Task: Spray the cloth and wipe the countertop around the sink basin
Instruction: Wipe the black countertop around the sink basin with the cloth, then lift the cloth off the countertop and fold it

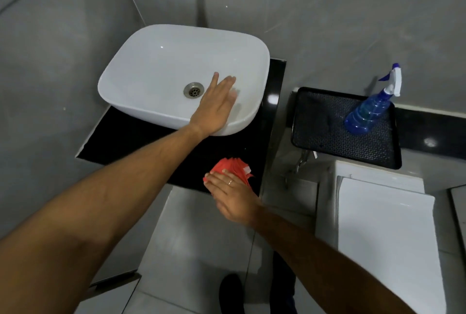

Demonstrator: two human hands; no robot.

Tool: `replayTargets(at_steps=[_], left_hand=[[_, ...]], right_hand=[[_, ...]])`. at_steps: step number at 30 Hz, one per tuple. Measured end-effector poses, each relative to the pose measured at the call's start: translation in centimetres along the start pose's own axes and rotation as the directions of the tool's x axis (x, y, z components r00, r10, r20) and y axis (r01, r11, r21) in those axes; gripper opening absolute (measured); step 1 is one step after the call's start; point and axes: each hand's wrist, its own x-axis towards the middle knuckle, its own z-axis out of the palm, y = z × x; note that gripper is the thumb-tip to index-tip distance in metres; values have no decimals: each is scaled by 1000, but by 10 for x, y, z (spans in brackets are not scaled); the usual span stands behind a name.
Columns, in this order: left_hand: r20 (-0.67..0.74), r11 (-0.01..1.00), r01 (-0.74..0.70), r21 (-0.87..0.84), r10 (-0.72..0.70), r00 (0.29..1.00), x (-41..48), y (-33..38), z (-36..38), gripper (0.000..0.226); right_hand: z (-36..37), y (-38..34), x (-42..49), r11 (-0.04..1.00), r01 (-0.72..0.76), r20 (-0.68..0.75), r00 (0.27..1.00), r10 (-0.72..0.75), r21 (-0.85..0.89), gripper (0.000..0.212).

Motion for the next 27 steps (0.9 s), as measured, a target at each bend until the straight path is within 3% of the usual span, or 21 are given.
replayTargets(at_steps=[3,6,8,10,11,13,14,17,19,20,22,23,24,26,27], left_hand=[[-321,977,-29,-209,-40,946,-22,1,-12,41],[-543,979,23,-204,-133,829,-87,-13,-10,15],[-454,948,216,-234,-303,838,-135,-23,-3,32],[-128,842,495,-214,-527,840,-165,-21,4,67],[105,747,637,-191,-629,770,-170,-11,10,82],[507,584,791,-185,-632,586,-161,8,24,102],[600,536,801,-266,-558,573,-149,19,34,102],[578,385,685,-618,-368,729,-102,53,69,74],[514,293,591,-751,-303,803,-73,70,93,55],[496,263,570,-778,-299,815,-62,74,103,50],[479,230,562,-795,-332,813,-42,78,123,47],[478,220,567,-794,-351,805,-32,79,132,44],[488,206,582,-786,-370,790,-20,81,144,40],[520,171,624,-763,-411,749,1,84,165,41],[536,159,643,-749,-423,730,10,85,174,50]], right_hand=[[-9,-10,-7,957,-81,-121,986,118,280,49],[-11,-29,-23,772,-182,-185,914,361,609,35],[-16,-41,-33,479,-284,-81,790,608,830,31],[-27,-40,-38,181,-215,-4,632,775,960,30],[-35,-32,-41,123,-169,-6,568,823,978,29],[-53,-14,-44,148,-151,-48,526,849,977,28],[-65,-4,-45,211,-180,-81,546,834,961,29],[-99,22,-44,454,-273,-158,686,710,848,41],[-121,44,-46,519,-237,-213,717,664,821,48],[-129,56,-48,543,-223,-264,687,676,809,49],[-145,86,-59,531,-246,-338,544,768,811,49],[-152,101,-65,430,-263,-281,456,844,864,51],[-158,118,-70,260,-268,-146,380,913,928,54],[-160,150,-80,-144,-263,229,328,917,954,54],[-158,162,-84,-268,-274,352,329,876,924,49]])
